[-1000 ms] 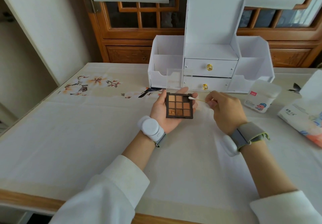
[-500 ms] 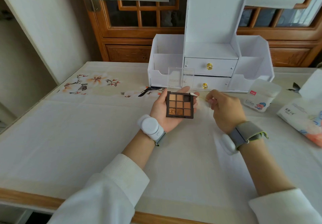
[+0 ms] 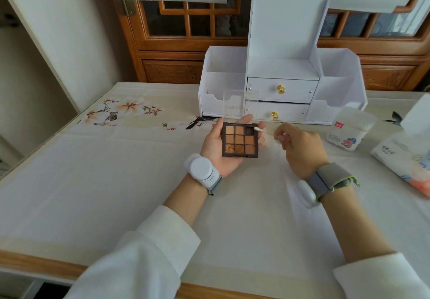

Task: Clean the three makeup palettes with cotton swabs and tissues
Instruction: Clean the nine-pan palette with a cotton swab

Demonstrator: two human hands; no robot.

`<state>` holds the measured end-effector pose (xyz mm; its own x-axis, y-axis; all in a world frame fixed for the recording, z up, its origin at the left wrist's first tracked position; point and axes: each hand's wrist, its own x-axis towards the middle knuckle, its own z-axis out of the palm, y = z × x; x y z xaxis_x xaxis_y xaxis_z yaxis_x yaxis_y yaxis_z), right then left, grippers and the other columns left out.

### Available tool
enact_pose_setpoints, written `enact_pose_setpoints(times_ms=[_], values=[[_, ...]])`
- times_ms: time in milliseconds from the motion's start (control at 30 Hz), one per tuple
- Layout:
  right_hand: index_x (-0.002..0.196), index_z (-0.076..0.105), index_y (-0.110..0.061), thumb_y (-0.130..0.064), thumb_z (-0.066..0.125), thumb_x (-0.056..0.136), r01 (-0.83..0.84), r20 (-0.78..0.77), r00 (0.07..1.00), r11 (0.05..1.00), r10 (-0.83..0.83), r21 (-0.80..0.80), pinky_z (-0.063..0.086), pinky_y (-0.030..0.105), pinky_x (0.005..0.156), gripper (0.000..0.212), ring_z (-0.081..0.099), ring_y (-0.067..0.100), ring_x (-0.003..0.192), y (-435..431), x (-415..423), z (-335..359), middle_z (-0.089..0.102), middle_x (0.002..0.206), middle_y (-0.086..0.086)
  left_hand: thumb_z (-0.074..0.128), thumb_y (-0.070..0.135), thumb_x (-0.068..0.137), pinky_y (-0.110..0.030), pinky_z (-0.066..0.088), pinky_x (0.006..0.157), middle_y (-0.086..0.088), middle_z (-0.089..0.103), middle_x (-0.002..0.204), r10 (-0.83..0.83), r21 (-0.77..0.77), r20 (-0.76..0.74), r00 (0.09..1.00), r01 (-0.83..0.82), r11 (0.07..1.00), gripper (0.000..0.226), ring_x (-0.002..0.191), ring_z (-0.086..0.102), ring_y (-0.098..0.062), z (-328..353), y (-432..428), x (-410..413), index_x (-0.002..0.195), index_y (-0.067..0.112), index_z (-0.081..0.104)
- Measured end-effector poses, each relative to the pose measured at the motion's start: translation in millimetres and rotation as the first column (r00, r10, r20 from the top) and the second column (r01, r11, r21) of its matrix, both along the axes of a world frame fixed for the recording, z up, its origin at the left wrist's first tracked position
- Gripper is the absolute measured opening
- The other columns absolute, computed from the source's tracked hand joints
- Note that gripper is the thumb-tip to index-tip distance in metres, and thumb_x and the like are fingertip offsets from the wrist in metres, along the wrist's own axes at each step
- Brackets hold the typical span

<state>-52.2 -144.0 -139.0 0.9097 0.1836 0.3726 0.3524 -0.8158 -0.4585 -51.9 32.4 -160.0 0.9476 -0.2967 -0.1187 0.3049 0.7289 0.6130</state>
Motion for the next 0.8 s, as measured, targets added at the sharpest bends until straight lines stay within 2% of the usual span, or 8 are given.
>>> enact_pose_setpoints(times_ms=[167,333,500,633,800], values=[[0.094,0.063,-0.009,-0.002,0.045,0.091,-0.062,-0.028,0.998,0.996,0.061,-0.056,0.042,0.034,0.069,0.019,0.049,0.022,0.072,1.2,-2.2,2.6,0.052,0.071,-0.001,0.022,0.050,0.098,-0.034,0.055,0.077,-0.021,0.064,0.112,0.026,-0.028,-0.008,1.000,-0.026,0.999,0.060,0.087,0.067,-0.028,0.3,2.5,1.5,0.126,0.008,0.055],[0.093,0.063,-0.010,-0.003,0.046,0.091,-0.085,-0.075,0.994,0.993,0.079,-0.082,0.038,0.029,0.067,0.019,0.047,0.020,0.073,-0.1,-2.0,1.9,0.052,0.071,-0.002,0.023,0.051,0.098,-0.038,0.047,0.083,-0.019,0.065,0.111,0.053,-0.004,-0.022,0.998,-0.054,0.999,0.059,0.087,0.066,-0.027,-1.8,4.2,3.9,0.122,0.010,0.058],[0.093,0.063,-0.010,0.001,0.044,0.090,-0.082,-0.067,0.995,0.994,0.077,-0.072,0.041,0.030,0.069,0.022,0.048,0.020,0.073,-0.9,-1.2,1.0,0.049,0.066,-0.006,0.022,0.050,0.099,-0.033,0.057,0.076,-0.022,0.067,0.104,0.066,-0.018,-0.016,0.998,-0.066,0.998,0.061,0.084,0.070,-0.030,-0.7,3.9,3.8,0.120,0.005,0.057],[0.095,0.062,-0.012,-0.003,0.043,0.092,-0.097,-0.111,0.990,0.990,0.085,-0.103,0.034,0.024,0.066,0.021,0.048,0.018,0.074,-0.6,-1.7,0.0,0.050,0.067,-0.008,0.024,0.049,0.098,-0.039,0.043,0.096,-0.023,0.066,0.107,0.094,-0.036,-0.011,0.996,-0.094,0.995,0.061,0.096,0.062,-0.030,-0.3,7.0,4.0,0.120,0.004,0.058],[0.095,0.062,-0.011,-0.005,0.044,0.093,-0.111,-0.100,0.990,0.988,0.101,-0.107,0.036,0.026,0.066,0.020,0.049,0.020,0.073,0.2,-2.0,-2.1,0.053,0.069,-0.002,0.024,0.049,0.098,-0.040,0.035,0.103,-0.021,0.066,0.108,0.093,-0.024,0.008,0.996,-0.093,0.995,0.060,0.096,0.061,-0.029,-0.4,9.3,4.7,0.124,0.006,0.055]])
